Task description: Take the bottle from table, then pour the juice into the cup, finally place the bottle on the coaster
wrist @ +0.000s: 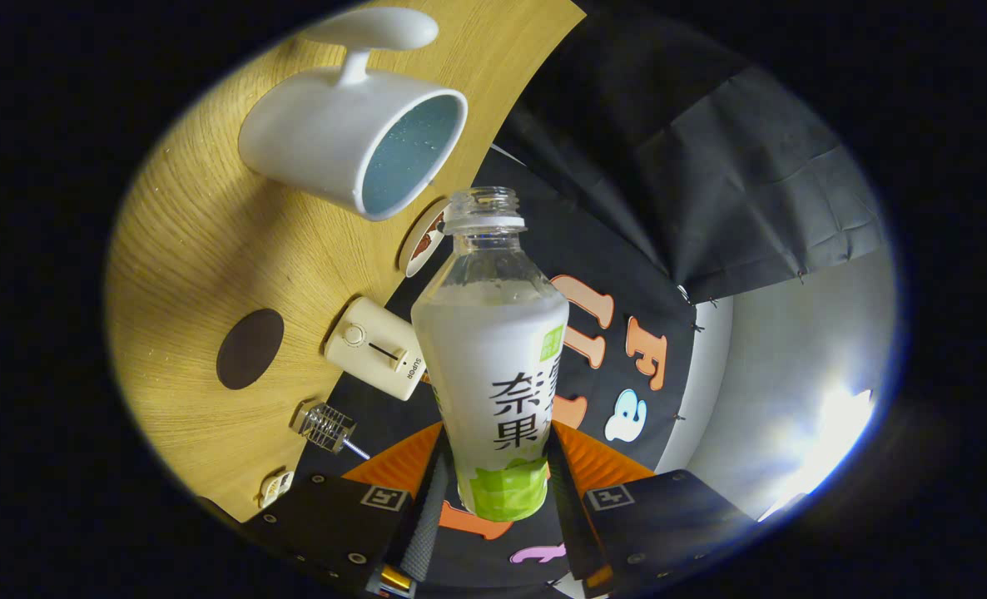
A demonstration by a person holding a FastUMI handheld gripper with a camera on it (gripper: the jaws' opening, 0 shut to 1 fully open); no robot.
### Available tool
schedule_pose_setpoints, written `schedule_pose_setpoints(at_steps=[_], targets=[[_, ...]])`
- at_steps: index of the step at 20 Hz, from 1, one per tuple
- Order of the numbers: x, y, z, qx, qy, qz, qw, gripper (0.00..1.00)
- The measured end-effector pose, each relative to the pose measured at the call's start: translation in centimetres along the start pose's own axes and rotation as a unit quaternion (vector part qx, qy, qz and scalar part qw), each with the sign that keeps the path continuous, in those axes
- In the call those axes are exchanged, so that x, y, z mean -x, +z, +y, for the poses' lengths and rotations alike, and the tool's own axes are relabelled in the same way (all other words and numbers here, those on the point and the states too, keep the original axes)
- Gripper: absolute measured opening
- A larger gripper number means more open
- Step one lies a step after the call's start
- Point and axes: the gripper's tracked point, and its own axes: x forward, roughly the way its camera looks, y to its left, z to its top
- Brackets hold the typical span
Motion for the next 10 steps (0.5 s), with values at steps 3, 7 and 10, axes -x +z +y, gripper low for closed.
schedule_pose_setpoints(at_steps=[3, 7, 10], targets=[[0.0, 0.0, 0.3, -0.023, 0.019, -0.004, 1.0, 0.63], [-0.2, -0.7, 2.0, -0.126, 0.068, 0.017, 0.989, 0.63], [0.0, -0.7, 3.6, -0.23, 0.098, 0.027, 0.968, 0.63]])
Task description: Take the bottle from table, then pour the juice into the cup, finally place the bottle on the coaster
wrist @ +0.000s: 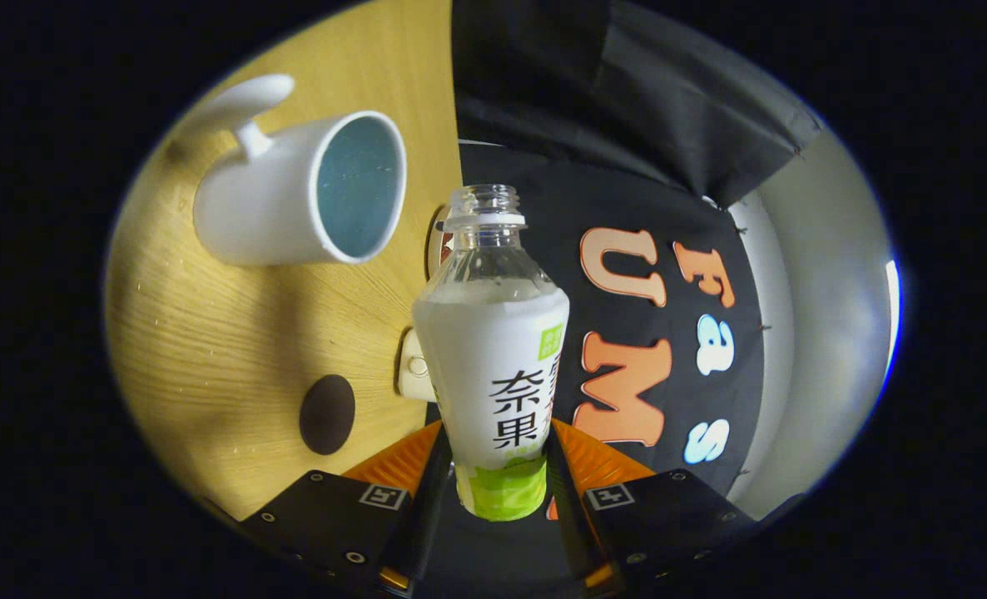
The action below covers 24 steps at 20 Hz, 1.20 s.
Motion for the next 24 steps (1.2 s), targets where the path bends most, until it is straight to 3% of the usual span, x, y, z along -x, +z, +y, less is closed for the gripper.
schedule_pose_setpoints(at_steps=[4, 6, 8, 11, 19, 24], targets=[[-0.2, -0.3, 0.7, -0.097, -0.002, 0.008, 0.995, 0.63], [-0.4, -0.4, 1.2, -0.184, -0.002, 0.014, 0.983, 0.63], [-0.5, -0.5, 2.6, -0.272, 0.012, 0.023, 0.962, 0.63], [-0.6, -0.2, 4.1, -0.392, 0.032, 0.04, 0.918, 0.64], [-0.6, 1.6, 8.0, -0.631, 0.099, 0.058, 0.767, 0.64], [-1.3, 1.9, 10.2, -0.677, 0.115, 0.075, 0.723, 0.64]])
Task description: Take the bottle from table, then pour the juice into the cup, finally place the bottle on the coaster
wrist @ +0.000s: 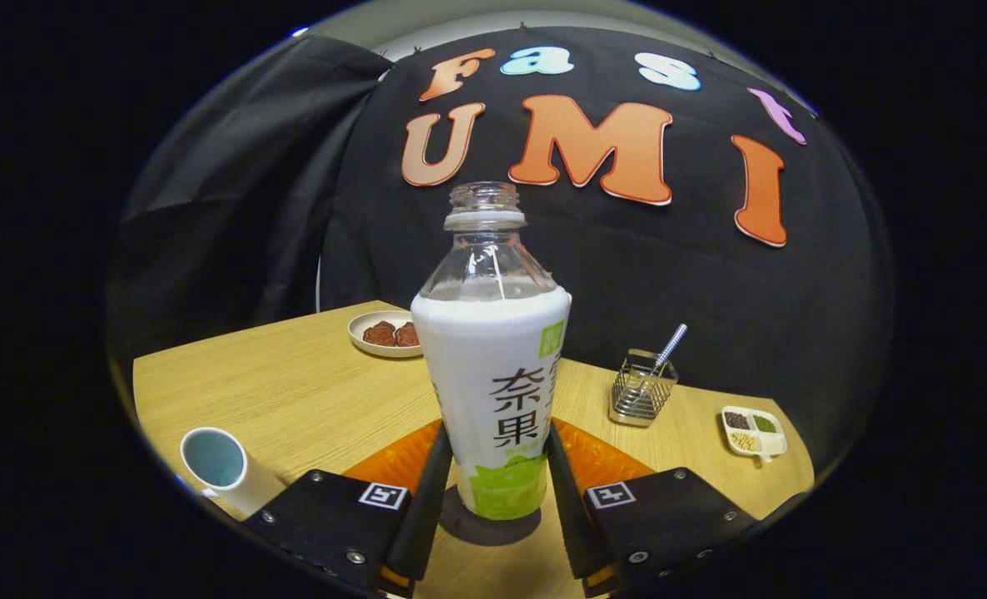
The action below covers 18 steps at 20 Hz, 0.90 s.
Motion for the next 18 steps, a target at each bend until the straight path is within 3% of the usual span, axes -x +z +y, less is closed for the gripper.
schedule_pose_setpoints(at_steps=[12, 18], targets=[[-1.3, -4.0, -0.1, -0.061, 0.0, 0.037, 0.997, 0.64], [-0.9, -4.4, -0.3, -0.066, 0.0, 0.025, 0.997, 0.64]])
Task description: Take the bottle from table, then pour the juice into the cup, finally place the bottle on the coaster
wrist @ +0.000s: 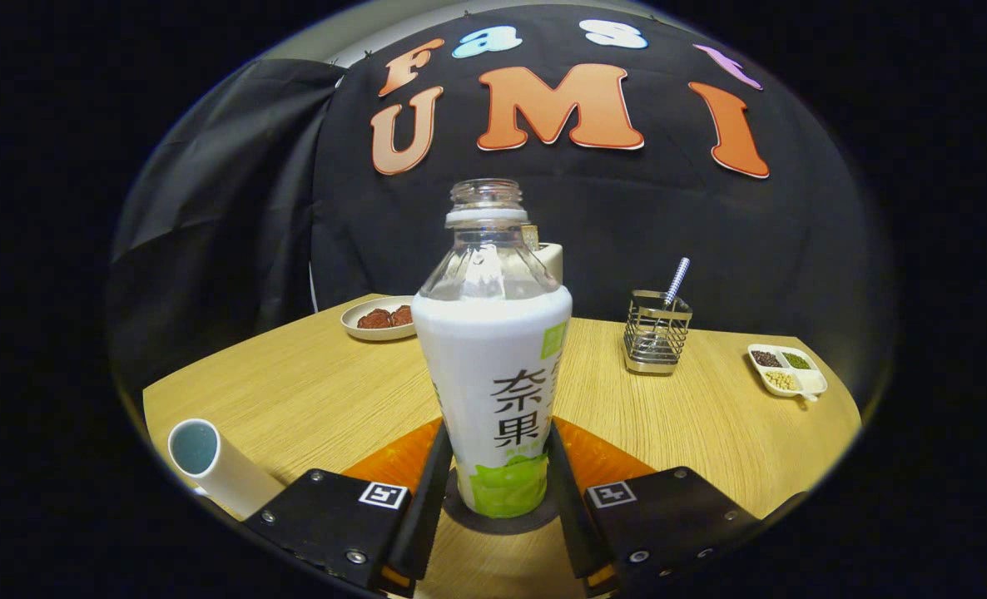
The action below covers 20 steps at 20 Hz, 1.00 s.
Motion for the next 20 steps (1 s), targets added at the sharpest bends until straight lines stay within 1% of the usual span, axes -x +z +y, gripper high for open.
schedule_pose_setpoints(at_steps=[2, 3, 4, 5, 6, 7, 8, 10, 14, 17, 20], targets=[[0.0, -0.3, -0.3, -0.002, -0.002, 0.006, 1.0, 0.67], [0.1, -0.5, 0.0, -0.01, 0.005, 0.011, 1.0, 0.68], [0.2, -0.4, 0.2, -0.019, 0.014, 0.012, 1.0, 0.71], [0.7, 0.0, 0.4, -0.024, 0.019, 0.01, 0.999, 0.76], [1.2, 0.6, 0.4, -0.023, 0.021, 0.004, 1.0, 0.84], [1.7, 1.3, 0.5, -0.02, 0.02, -0.004, 1.0, 0.87], [2.5, 1.9, 0.5, -0.017, 0.02, -0.011, 1.0, 0.93], [4.1, 3.3, 0.6, -0.011, 0.019, -0.026, 0.999, 0.97], [8.9, 8.2, 0.6, 0.002, 0.01, -0.087, 0.996, 0.97], [13.6, 12.9, -0.6, 0.01, -0.019, -0.137, 0.99, 0.97], [18.5, 16.6, -2.4, 0.021, -0.063, -0.177, 0.982, 0.97]])
